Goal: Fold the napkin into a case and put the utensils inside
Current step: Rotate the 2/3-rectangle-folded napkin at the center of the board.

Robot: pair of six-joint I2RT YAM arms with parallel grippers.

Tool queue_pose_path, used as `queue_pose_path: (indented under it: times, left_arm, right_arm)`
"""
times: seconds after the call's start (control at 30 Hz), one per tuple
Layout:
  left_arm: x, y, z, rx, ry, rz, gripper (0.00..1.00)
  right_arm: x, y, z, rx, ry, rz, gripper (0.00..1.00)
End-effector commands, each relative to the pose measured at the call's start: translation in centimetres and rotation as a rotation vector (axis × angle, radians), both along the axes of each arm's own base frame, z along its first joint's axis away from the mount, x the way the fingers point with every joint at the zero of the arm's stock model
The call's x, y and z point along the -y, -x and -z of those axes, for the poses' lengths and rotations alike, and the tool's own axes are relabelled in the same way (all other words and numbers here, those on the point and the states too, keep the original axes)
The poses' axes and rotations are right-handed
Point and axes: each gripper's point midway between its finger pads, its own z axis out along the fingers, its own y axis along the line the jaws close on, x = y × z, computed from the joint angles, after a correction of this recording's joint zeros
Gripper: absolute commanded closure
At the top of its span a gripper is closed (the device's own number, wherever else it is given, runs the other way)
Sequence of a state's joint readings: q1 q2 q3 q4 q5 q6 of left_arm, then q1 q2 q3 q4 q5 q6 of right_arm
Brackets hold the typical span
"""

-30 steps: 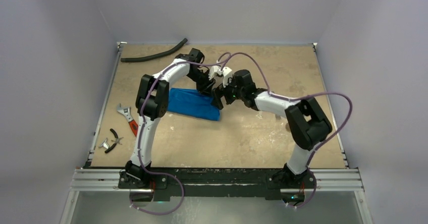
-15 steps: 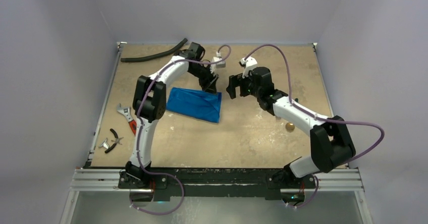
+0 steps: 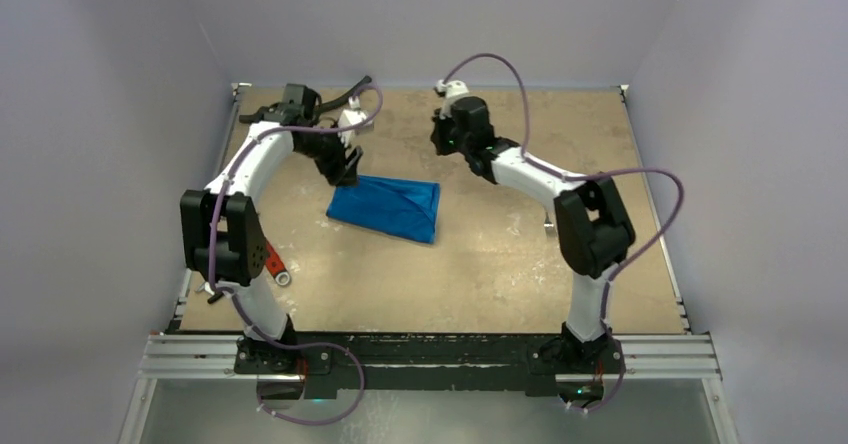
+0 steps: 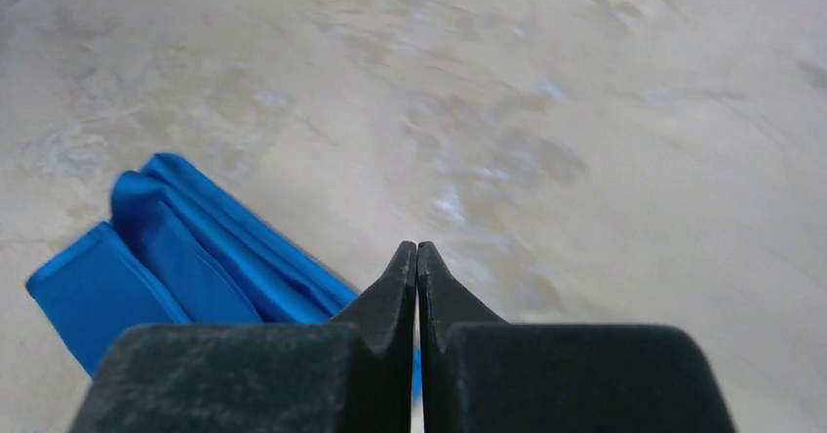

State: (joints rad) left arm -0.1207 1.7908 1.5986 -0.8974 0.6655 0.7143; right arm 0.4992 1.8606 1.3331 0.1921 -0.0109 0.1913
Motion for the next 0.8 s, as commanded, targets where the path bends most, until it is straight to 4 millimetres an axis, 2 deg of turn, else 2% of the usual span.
queue_pose_path:
  times: [0.0, 0.17, 0.33, 0.43, 0.63, 0.77]
  left_arm:
    - [-2.8, 4.1, 5.9, -0.107, -0.156, 0.012, 0.39]
    - [-3.1, 4.6, 8.6, -0.141, -0.175, -0.008, 0.45]
    - [-3.3, 3.6, 11.2, -0.125, -0.231, -0.024, 0.47]
    - [-3.1, 3.5, 12.5, -0.102, -0.286, -0.008, 0.48]
    - [-1.9, 2.4, 14.2, -0.023, -0.407, 0.041, 0.50]
    - [-0.2, 0.3, 14.5, 0.053, -0.452, 0.064, 0.52]
  right_arm:
    - [-6.1, 1.4, 0.9, 0.013, 0.083, -0.132, 1.00]
    - [-8.3, 3.0, 3.8, -0.051, 0.038, -0.232, 1.00]
    - [-7.8, 4.8, 8.2, -0.154, 0.071, -0.264, 1.00]
    - [-6.9, 5.8, 10.2, -0.199, 0.088, -0.240, 1.00]
    - [-4.0, 7.7, 11.8, -0.225, 0.103, -0.143, 1.00]
    - [-2.3, 8.9, 11.3, -0.216, 0.081, -0.075, 1.00]
